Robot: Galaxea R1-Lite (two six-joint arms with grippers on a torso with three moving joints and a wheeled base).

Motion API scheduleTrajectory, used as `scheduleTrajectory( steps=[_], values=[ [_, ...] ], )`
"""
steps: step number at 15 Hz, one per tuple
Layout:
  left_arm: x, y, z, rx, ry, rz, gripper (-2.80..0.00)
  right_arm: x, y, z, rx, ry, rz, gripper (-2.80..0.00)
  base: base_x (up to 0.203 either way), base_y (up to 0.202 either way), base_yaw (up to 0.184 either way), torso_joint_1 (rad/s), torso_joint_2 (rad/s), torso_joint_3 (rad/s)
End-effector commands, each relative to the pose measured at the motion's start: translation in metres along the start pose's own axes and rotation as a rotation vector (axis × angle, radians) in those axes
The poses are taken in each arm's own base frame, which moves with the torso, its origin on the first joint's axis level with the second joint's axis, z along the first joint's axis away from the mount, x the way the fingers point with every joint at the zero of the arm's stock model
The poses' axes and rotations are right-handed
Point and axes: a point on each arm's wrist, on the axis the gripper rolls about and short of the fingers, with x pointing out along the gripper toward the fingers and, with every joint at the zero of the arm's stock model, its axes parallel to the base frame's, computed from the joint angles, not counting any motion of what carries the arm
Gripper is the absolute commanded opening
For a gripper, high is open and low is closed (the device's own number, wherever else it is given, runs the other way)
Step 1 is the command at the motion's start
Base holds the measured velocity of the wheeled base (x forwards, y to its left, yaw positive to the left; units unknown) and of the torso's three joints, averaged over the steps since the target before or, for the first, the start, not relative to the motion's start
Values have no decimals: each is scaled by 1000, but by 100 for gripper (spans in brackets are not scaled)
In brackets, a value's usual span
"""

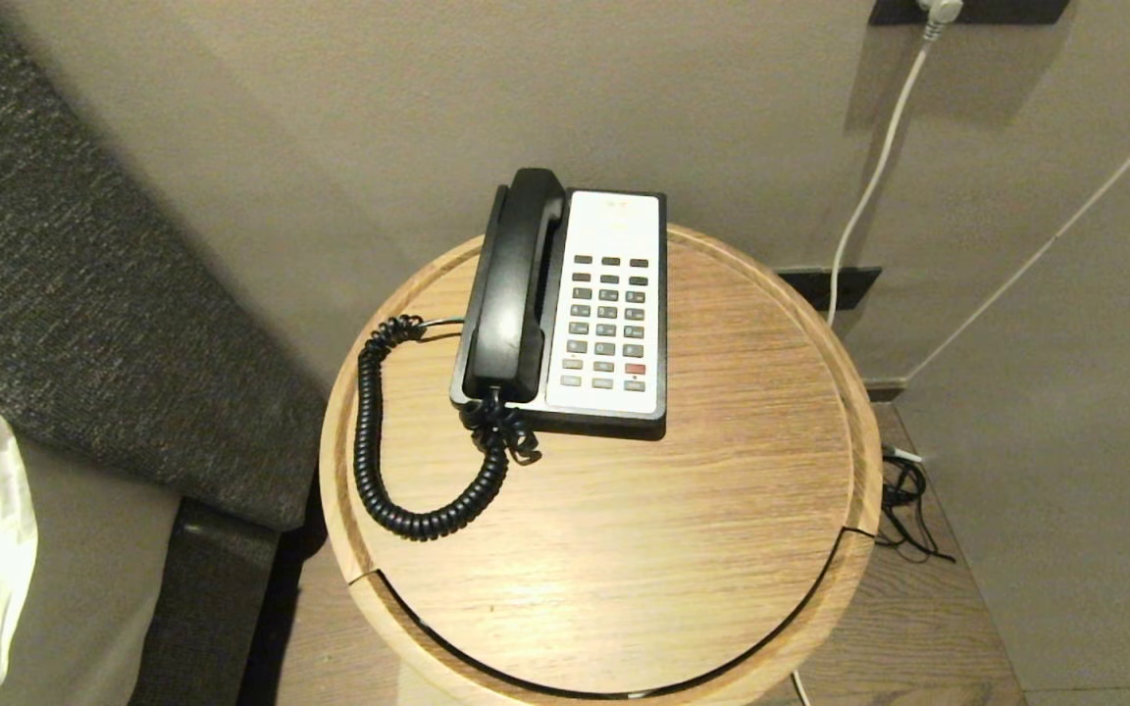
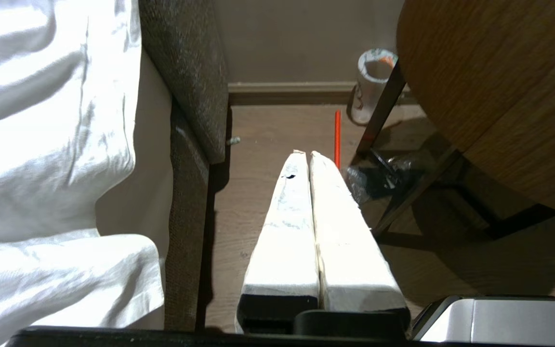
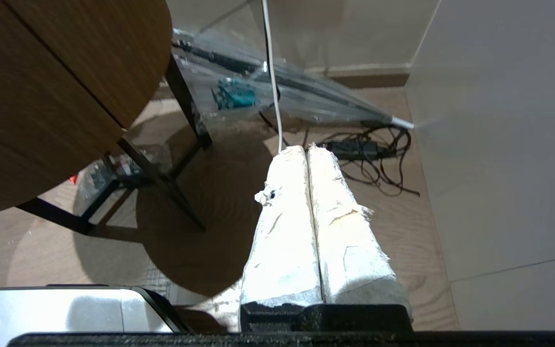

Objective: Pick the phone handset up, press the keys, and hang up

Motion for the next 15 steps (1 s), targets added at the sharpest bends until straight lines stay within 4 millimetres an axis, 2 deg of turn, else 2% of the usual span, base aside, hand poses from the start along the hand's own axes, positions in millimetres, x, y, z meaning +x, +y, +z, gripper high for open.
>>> scheduleTrajectory(
  steps=[1, 15],
  values=[
    [0, 0, 0, 0, 2, -1, -280, 0, 0, 0, -1, 1, 1, -280, 0, 0, 0, 2, 7, 203],
    [0, 0, 0, -2, 2, 1, -280, 0, 0, 0, 0, 1, 1, -280, 0, 0, 0, 1, 3, 203]
  ],
)
